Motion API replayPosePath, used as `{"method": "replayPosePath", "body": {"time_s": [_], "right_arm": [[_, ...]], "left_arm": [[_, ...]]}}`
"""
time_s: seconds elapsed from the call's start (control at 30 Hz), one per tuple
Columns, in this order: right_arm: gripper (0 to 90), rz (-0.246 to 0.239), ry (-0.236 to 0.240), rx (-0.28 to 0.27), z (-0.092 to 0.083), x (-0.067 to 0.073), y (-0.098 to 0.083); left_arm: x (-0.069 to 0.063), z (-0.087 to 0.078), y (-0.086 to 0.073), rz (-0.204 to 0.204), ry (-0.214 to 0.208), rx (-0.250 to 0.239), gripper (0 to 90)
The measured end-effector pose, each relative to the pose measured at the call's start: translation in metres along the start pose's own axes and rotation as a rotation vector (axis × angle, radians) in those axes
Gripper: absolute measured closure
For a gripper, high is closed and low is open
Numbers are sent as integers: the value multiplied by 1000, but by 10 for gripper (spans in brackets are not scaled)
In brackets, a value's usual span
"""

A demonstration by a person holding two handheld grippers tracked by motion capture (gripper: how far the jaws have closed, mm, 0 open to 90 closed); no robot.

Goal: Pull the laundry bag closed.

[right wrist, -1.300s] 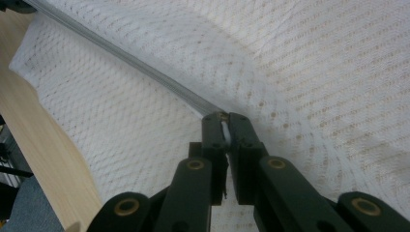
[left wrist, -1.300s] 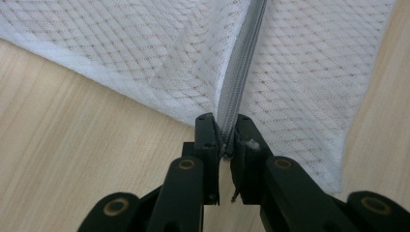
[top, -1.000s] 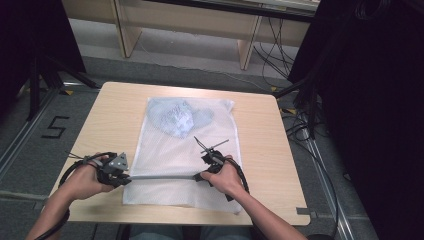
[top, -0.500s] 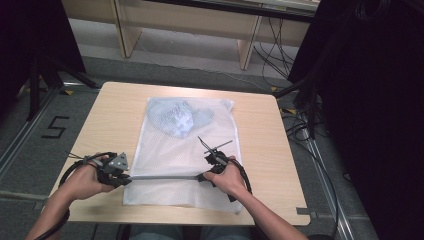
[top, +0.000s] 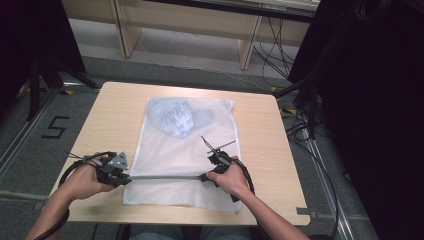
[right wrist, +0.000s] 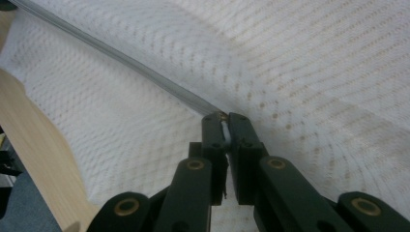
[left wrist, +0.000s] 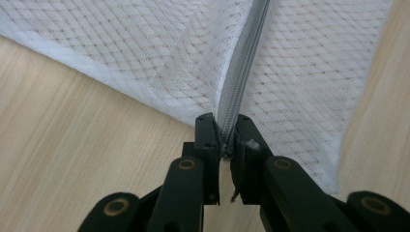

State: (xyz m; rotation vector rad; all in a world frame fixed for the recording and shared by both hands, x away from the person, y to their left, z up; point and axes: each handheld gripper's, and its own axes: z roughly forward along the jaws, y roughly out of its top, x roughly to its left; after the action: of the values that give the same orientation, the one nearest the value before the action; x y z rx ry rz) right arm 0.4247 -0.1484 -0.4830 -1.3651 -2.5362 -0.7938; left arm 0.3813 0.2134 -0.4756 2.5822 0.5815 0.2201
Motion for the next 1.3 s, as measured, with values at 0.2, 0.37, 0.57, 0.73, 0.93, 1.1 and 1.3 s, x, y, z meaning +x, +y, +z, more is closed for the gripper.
{"method": "replayPosePath", "body": {"time_s": [0.2, 0.37, 0.57, 0.73, 0.93, 1.1, 1.3], "right_arm": [[871, -9, 1, -8, 0, -2, -1], [871, 13, -18, -5, -3, -4, -3], [871, 56, -7, 24, -6, -4, -4], [871, 16, -9, -9, -7, -10, -6], [870, 60, -16, 17, -11, -11, -8], [871, 19, -16, -9, -12, -17, -10], [871, 41, -24, -12, -15, -21, -13]], "left_arm": [[0, 0, 0, -3, 0, -5, 820], [1, 0, -1, -12, -2, -4, 820], [1, -1, -1, -6, 2, -7, 820], [1, 0, -1, -9, 3, -8, 819], [1, 0, -1, -17, 1, -8, 820], [2, -1, -1, -6, 5, -7, 820], [2, -1, -1, -7, 6, -4, 820]]}}
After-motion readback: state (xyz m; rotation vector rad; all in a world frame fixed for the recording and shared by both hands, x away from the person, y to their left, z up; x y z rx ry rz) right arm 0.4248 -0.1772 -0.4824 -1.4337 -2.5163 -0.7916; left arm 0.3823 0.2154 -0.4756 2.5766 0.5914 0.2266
